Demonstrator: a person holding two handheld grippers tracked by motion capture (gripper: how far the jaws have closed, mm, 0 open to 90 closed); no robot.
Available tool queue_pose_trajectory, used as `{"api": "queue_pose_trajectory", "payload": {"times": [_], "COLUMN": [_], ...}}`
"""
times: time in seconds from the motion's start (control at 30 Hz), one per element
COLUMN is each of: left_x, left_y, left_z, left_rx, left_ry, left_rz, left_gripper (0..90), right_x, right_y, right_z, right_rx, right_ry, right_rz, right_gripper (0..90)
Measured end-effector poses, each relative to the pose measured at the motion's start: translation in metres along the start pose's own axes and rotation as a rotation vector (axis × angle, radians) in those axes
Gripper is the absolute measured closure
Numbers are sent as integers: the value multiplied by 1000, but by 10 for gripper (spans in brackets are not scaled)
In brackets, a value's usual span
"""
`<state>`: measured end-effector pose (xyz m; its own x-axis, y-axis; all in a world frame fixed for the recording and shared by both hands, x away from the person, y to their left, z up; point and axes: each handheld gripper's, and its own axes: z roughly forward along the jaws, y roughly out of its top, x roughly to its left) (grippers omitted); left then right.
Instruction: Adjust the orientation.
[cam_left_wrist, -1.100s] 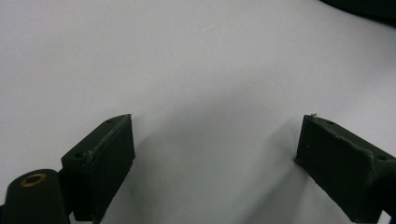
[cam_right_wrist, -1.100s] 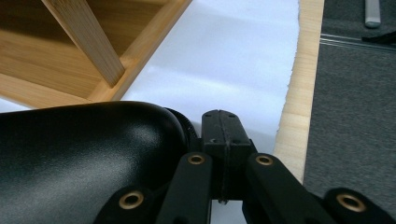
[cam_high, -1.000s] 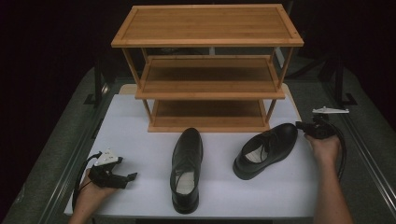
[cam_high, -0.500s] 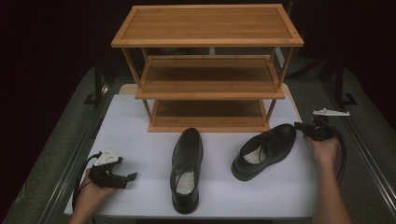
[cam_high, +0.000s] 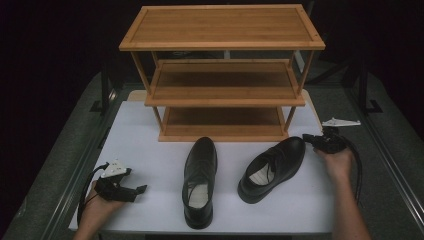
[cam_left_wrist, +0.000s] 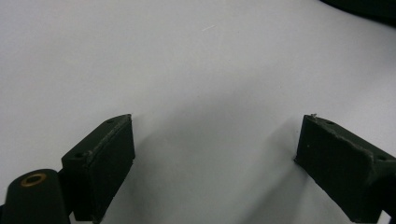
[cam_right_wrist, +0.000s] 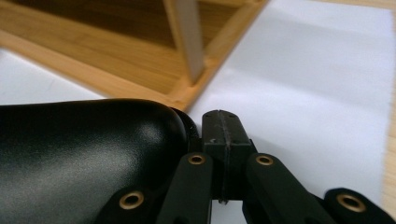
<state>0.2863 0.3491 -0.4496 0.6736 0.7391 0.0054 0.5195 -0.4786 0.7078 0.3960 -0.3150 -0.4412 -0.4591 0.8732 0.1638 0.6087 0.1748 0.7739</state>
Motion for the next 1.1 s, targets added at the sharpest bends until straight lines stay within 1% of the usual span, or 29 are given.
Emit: {"api": "queue_pose_trajectory", "payload": {"times": [0.1, 0.17, 0.33, 0.37, 0.43, 0.67, 0.7, 0.73, 0.77, 0.8, 0.87, 0.93, 1.1], "left_x": [0, 0, 0, 0, 0, 0, 0, 0, 0, 0, 0, 0, 0], "left_y": [0, 0, 0, 0, 0, 0, 0, 0, 0, 0, 0, 0, 0], "left_z": [0, 0, 0, 0, 0, 0, 0, 0, 0, 0, 0, 0, 0], "left_rx": [0, 0, 0, 0, 0, 0, 0, 0, 0, 1, 1, 2, 2], "left_ry": [0, -1, -1, -1, 0, 0, 0, 0, 0, 0, 0, 0, -1], "left_rz": [0, -1, 0, 0, -1, 1, 1, 1, 1, 2, 2, 2, 2], "left_gripper": [108, 108, 108, 108, 108, 108, 108, 108, 108, 108, 108, 108, 108], "right_x": [4, 11, 20, 20, 26, 40, 40, 46, 46, 50, 56, 61, 70], "right_y": [1, 2, 3, 3, 3, 2, 2, 2, 2, 3, 4, 5, 7], "right_z": [2, 5, 7, 7, 8, 8, 8, 9, 9, 11, 13, 15, 19], "right_rx": [4, 12, 22, 22, 30, 49, 49, 54, 54, 57, 65, 70, 73], "right_ry": [10, 28, 53, 53, 65, 94, 94, 106, 106, 113, 126, 130, 148], "right_rz": [-13, -34, -44, -44, -50, -90, -90, -102, -102, -117, -126, -146, -167], "right_gripper": [900, 900, 900, 900, 900, 900, 900, 900, 900, 900, 900, 900, 900]}}
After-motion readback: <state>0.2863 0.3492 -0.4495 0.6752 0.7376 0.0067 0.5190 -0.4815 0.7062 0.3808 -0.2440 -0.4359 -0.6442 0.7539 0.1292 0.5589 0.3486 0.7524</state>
